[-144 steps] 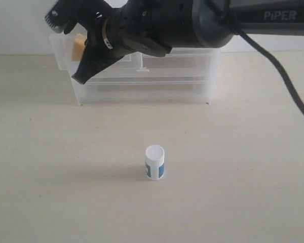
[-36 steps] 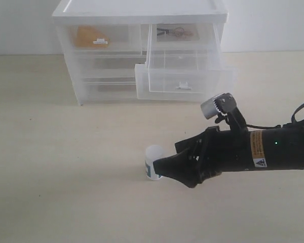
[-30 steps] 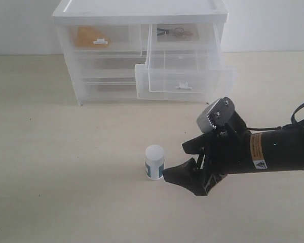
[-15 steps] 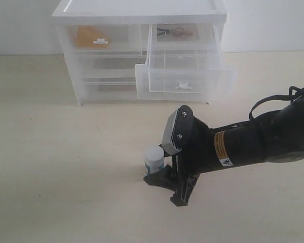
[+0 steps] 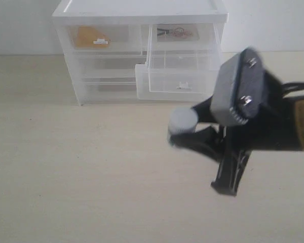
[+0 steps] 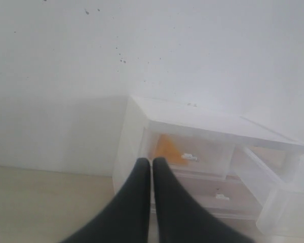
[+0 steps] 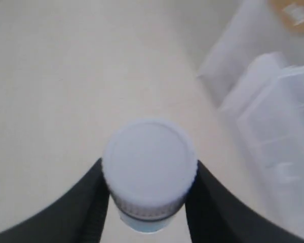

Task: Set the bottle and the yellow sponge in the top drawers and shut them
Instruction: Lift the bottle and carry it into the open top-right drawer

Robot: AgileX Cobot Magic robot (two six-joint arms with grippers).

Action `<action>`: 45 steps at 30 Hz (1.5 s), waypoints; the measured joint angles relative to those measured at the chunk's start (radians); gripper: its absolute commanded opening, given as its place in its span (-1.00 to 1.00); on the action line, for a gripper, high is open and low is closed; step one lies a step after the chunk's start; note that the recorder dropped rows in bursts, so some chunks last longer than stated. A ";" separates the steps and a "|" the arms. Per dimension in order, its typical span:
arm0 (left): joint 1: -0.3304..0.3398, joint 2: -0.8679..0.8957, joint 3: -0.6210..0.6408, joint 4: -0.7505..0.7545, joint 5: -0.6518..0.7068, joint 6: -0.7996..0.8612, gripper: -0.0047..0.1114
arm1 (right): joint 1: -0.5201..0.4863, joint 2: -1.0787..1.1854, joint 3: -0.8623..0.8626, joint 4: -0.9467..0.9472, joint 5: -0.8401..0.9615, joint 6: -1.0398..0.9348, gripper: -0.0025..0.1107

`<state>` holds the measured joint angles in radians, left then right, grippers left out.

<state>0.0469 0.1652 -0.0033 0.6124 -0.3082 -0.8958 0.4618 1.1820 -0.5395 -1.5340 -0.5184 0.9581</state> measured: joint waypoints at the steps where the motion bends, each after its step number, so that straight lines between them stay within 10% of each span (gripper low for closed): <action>1: 0.000 0.000 0.000 0.000 0.000 0.000 -0.85 | 0.000 -0.065 -0.007 -0.009 0.046 0.011 -0.91; 12: 0.000 0.000 0.000 0.000 0.000 0.000 -0.85 | 0.043 0.067 -0.310 -0.031 0.306 -0.465 -0.91; 21: 0.000 0.000 0.000 0.000 0.000 0.000 -0.85 | 0.334 0.341 -0.440 -0.061 1.028 -0.716 -0.88; 23: 0.000 0.000 0.000 0.000 0.000 0.000 -0.85 | 0.340 0.366 -0.440 -0.064 1.049 -0.723 -0.69; 27: 0.000 0.000 0.000 0.000 0.000 0.000 -0.85 | 0.345 0.380 -0.442 -0.078 1.077 -0.717 0.49; 30: 0.000 0.000 0.000 0.000 0.000 0.000 -0.85 | 0.345 0.380 -0.444 -0.086 1.093 -0.705 0.89; 40: 0.000 0.000 0.000 0.000 0.000 0.000 -0.85 | 0.346 0.287 -0.453 0.027 1.109 -0.477 0.70; 42: 0.000 0.000 0.000 0.000 0.000 0.000 -0.85 | 0.346 0.207 -0.455 0.289 1.039 -0.616 -0.15; 43: 0.000 0.000 0.000 0.000 0.000 0.000 -0.85 | 0.346 0.190 -0.455 0.424 1.002 -0.733 -0.90; 45: 0.000 0.000 0.000 0.000 0.000 0.000 -0.85 | 0.359 0.180 -0.455 0.745 0.952 -1.061 -0.87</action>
<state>0.0469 0.1652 -0.0033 0.6124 -0.3082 -0.8958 0.8207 1.3616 -0.9944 -0.7885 0.4338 -0.1030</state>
